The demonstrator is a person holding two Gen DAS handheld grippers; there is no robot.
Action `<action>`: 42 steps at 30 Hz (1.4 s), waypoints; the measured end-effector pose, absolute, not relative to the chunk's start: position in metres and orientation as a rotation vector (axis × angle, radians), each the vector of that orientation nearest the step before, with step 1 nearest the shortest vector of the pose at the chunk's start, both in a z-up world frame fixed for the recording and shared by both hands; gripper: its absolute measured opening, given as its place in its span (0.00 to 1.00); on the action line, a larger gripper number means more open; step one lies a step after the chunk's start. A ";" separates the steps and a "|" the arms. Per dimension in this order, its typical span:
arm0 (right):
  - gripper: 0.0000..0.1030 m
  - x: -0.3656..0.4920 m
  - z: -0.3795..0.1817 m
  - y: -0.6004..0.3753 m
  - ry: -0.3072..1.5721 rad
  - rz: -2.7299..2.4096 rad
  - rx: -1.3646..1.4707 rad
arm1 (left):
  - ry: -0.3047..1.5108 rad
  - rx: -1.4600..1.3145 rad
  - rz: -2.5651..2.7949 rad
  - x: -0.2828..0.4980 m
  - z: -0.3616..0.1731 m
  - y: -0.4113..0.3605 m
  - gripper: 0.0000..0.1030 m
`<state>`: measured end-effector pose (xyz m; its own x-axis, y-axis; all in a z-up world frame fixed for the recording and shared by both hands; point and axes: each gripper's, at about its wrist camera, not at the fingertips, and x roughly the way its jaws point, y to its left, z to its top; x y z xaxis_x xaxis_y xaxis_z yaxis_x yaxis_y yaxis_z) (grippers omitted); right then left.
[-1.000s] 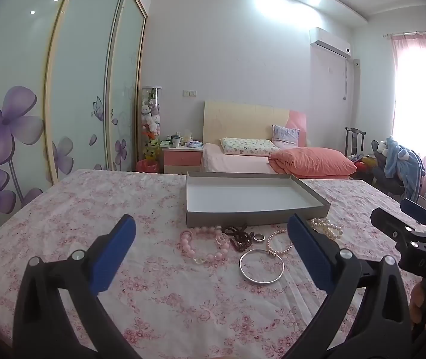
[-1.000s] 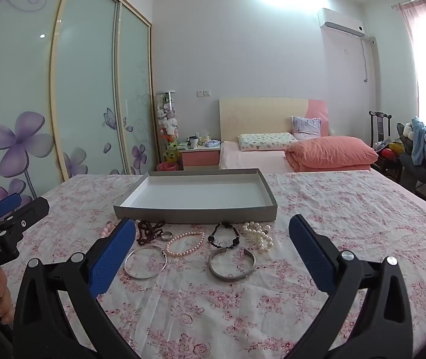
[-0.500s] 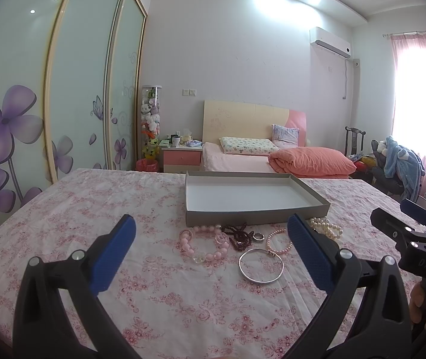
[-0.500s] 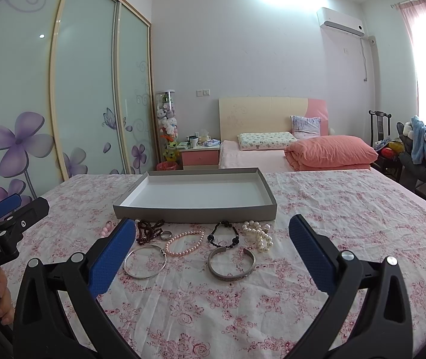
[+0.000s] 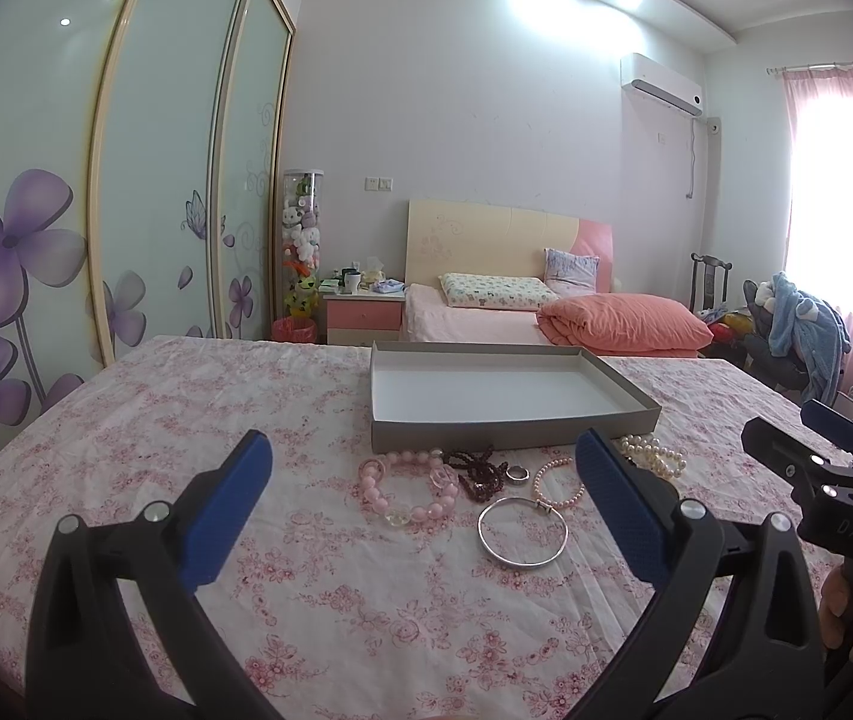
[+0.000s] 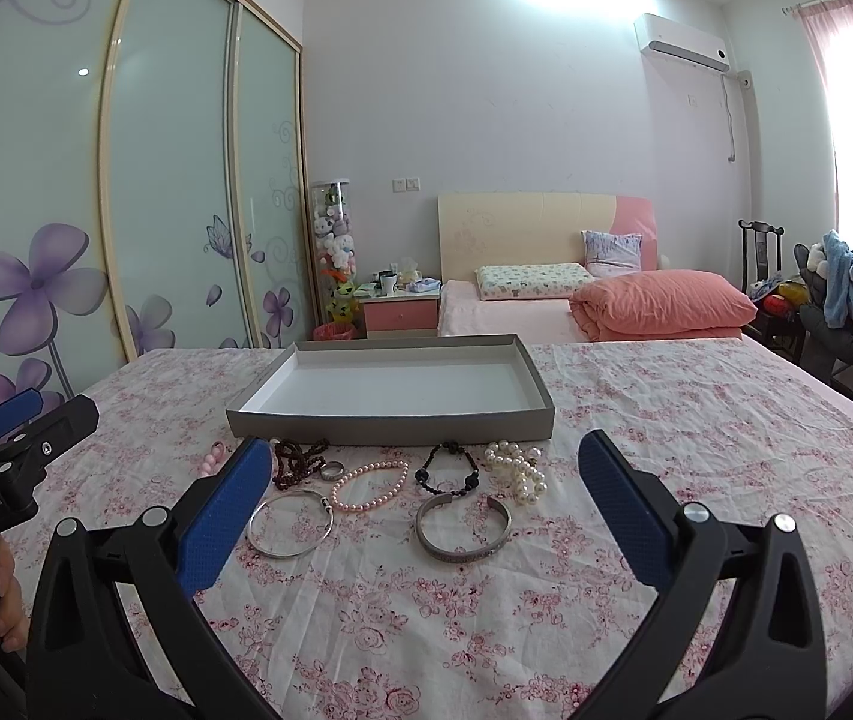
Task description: Organize jewelry
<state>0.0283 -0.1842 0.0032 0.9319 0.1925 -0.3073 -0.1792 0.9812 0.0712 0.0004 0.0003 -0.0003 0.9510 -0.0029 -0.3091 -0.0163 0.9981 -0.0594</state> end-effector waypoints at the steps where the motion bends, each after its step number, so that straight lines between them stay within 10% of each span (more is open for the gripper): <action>1: 0.98 0.028 0.003 -0.184 0.319 0.190 0.042 | 0.315 -0.062 0.007 0.001 0.000 0.000 0.96; 42: 0.98 0.030 0.000 -0.182 0.331 0.192 0.044 | 0.325 -0.064 0.007 0.001 -0.009 -0.010 0.96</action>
